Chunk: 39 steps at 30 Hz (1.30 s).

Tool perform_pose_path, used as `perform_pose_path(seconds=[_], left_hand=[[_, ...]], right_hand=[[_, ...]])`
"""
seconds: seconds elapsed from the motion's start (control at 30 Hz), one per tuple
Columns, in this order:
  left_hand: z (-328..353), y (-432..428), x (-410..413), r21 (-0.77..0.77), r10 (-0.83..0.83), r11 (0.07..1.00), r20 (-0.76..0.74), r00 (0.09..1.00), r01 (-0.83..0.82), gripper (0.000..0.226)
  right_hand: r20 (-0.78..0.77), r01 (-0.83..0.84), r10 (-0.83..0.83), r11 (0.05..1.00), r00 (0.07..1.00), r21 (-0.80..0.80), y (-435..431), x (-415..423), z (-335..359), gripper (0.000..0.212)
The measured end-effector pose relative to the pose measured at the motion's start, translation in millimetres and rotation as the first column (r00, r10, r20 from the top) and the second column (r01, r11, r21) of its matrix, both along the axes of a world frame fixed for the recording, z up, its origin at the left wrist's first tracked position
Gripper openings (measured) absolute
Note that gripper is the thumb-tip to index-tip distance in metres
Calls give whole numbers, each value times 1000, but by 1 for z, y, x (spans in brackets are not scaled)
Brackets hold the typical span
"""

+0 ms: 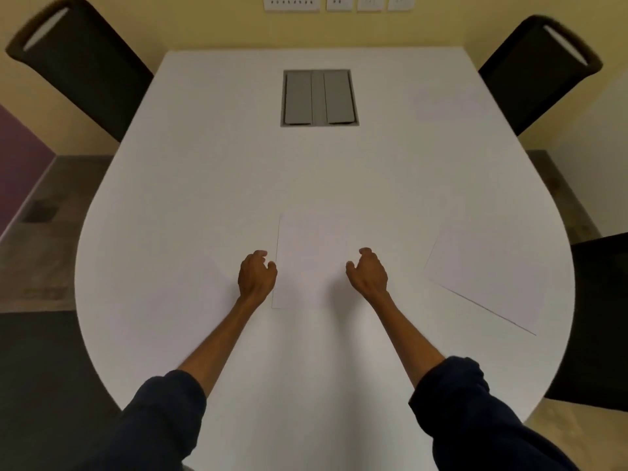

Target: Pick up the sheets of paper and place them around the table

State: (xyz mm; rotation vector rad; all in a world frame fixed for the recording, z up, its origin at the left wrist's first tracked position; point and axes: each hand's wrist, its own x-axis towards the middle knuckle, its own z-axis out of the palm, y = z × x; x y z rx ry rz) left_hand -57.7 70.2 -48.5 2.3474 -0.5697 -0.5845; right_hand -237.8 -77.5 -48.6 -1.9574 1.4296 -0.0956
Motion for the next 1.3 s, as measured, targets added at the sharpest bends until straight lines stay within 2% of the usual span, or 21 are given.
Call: perform_pose_path(seconds=[0.23,0.37,0.57,0.67,0.93,1.1,1.2,1.3], left_hand=[[-36,-30,12,156,-39,986,-105,994,55,53],[-51,-44,17,212,-35,974,-188,981,75,60],[-61,-62,13,344,48,939,-152,987,8,75],[-65,-68,8,368,100,929,-152,983,-38,81],[-83,-63,16,273,111,960,-188,976,-57,67],[-87,-57,25,87,211,978,-377,902,-192,52],[-83,-53,32,-59,145,978,-498,855,-200,35],[-77,-49,33,-157,36,976,-561,827,-150,30]], right_hand=[[-84,109,-101,989,991,96,-10,19,-40,54],[-174,129,-114,989,978,78,-11,24,-62,57],[-299,131,-128,991,946,-8,-3,48,-81,78],[-281,202,-196,979,940,-8,1,59,-87,79],[-123,350,-335,927,934,135,-6,68,-94,81],[-77,416,-408,895,910,163,-11,69,-94,77],[-46,438,-437,879,898,190,-17,70,-91,77],[-13,463,-474,854,881,240,-24,71,-88,75]])
